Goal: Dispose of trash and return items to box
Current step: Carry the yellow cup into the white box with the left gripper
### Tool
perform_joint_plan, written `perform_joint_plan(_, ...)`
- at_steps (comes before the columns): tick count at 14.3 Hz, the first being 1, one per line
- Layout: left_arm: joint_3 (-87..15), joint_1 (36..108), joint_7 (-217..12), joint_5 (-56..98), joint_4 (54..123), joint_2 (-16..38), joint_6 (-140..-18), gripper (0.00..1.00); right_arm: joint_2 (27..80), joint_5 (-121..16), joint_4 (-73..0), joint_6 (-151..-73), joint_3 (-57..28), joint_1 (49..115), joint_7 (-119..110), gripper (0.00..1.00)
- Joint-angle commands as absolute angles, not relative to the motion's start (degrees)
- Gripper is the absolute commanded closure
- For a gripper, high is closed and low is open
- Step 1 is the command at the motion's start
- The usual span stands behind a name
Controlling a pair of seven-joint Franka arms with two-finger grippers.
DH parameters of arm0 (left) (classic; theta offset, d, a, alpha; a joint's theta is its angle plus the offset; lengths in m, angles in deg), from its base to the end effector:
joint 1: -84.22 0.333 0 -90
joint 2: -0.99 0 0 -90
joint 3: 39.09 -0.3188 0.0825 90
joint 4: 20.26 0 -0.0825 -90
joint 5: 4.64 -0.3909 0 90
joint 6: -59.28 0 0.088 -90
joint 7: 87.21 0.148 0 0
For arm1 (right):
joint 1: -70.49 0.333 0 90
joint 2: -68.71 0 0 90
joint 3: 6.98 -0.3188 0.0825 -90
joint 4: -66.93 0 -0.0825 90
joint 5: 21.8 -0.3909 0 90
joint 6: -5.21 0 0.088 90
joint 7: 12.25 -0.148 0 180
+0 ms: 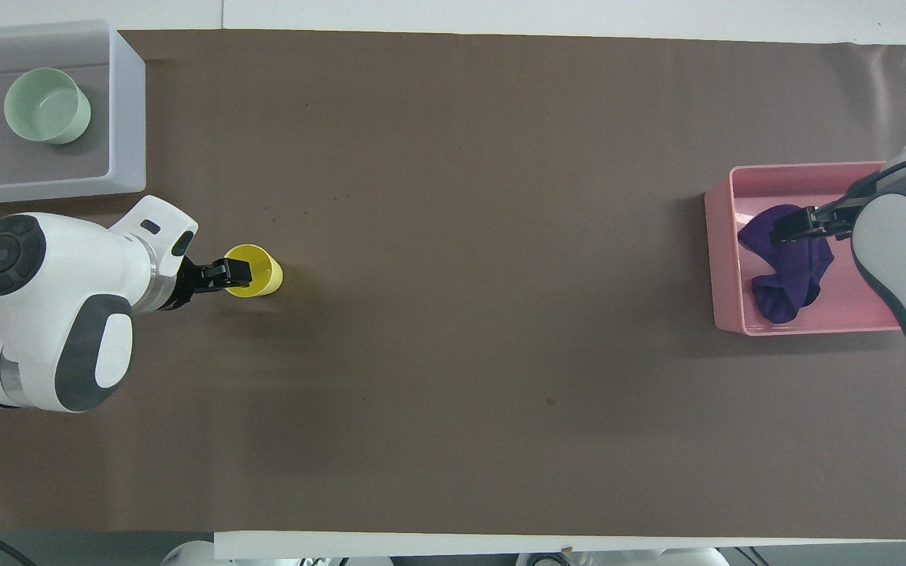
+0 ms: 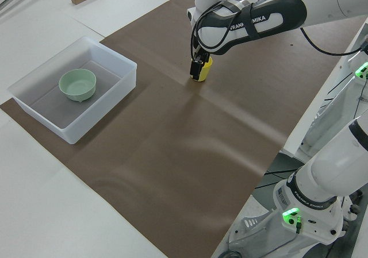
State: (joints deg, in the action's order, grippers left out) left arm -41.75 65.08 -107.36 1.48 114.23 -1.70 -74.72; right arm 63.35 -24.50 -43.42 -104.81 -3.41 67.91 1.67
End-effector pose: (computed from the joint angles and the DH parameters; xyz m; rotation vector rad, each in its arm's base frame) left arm 0.4854 -0.1487 0.3119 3.0461 0.2087 0.0168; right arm 0.5701 -0.0558 0.3916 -3.0788 -0.1807 0.1404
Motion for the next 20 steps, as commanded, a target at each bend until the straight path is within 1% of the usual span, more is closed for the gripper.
perform_joint_plan(1, -42.52, 64.18, -110.06, 0.28, 114.83, -0.94, -77.3, 0.84, 62.65, -23.83, -38.65, -100.45, -3.55, 71.79, -0.72, 0.01)
perform_joint_plan(2, -42.52, 64.18, -110.24, 0.28, 114.66, -0.94, -77.3, 0.95, 62.65, -23.73, -36.98, -98.79, -3.55, 73.29, -1.87, 0.01)
perform_joint_plan(3, -42.44, 64.18, -110.5, 0.37, 114.39, -0.85, -77.3, 1.0, 62.65, -23.73, -35.66, -96.85, -3.55, 73.65, -2.58, 0.01)
perform_joint_plan(5, -42.52, 64.09, -112.61, 0.37, 112.99, -0.42, -76.96, 1.0, 62.65, -23.73, -31.54, -91.85, -3.55, 73.74, -2.58, 0.01)
perform_joint_plan(6, -42.61, 64.09, -112.7, 0.28, 110.03, 0.81, -75.73, 1.0, 62.74, -23.73, -29.6, -89.13, -3.55, 73.66, -2.58, 0.01)
perform_joint_plan(7, -42.61, 64.09, -113.49, 0.37, 105.99, 1.34, -71.81, 1.0, 62.91, -23.3, -27.49, -85.62, -3.46, 73.66, -2.58, 0.01)
perform_joint_plan(9, -42.7, 65.14, -115.25, 0.37, 93.53, 3.36, -60.05, 1.0, 64.31, -22.59, -24.49, -80.25, -3.55, 73.57, -2.5, 0.01)
perform_joint_plan(10, -43.22, 65.93, -115.51, 0.37, 86.77, 4.5, -54.6, 1.0, 65.28, -22.59, -24.22, -78.57, -3.55, 73.66, -2.49, 0.01)
perform_joint_plan(12, -43.31, 72.06, -114.73, 0.11, 70.88, 10.02, -44.22, 1.0, 67.13, -22.68, -24.22, -76.54, -3.55, 73.66, -2.49, 0.01)
perform_joint_plan(13, -43.31, 75.57, -112.11, -0.07, 64.36, 13.61, -40.17, 1.0, 67.57, -22.68, -24.22, -76.18, -3.55, 73.66, -2.49, 0.01)
perform_joint_plan(14, -43.23, 79.09, -107.74, -0.77, 60.81, 15.48, -38.56, 1.0, 68.27, -22.68, -24.22, -74.61, -3.55, 73.66, -2.49, 0.01)
perform_joint_plan(16, -43.31, 83.94, -102.27, -1.39, 58.59, 17.59, -40.29, 1.0, 69.41, -22.59, -24.22, -73.63, -3.55, 73.57, -2.49, 0.0)
perform_joint_plan(19, -43.31, 88.34, -99.35, -2.0, 51.57, 25.49, -46.52, 1.0, 71.0, -22.59, -24.83, -73.46, -3.46, 73.66, -2.49, 0.0)
perform_joint_plan(20, -43.31, 88.61, -98.65, -2.96, 51.46, 27.95, -50.02, 1.0, 71.0, -22.59, -24.92, -73.46, -3.46, 73.66, -2.23, 0.0)
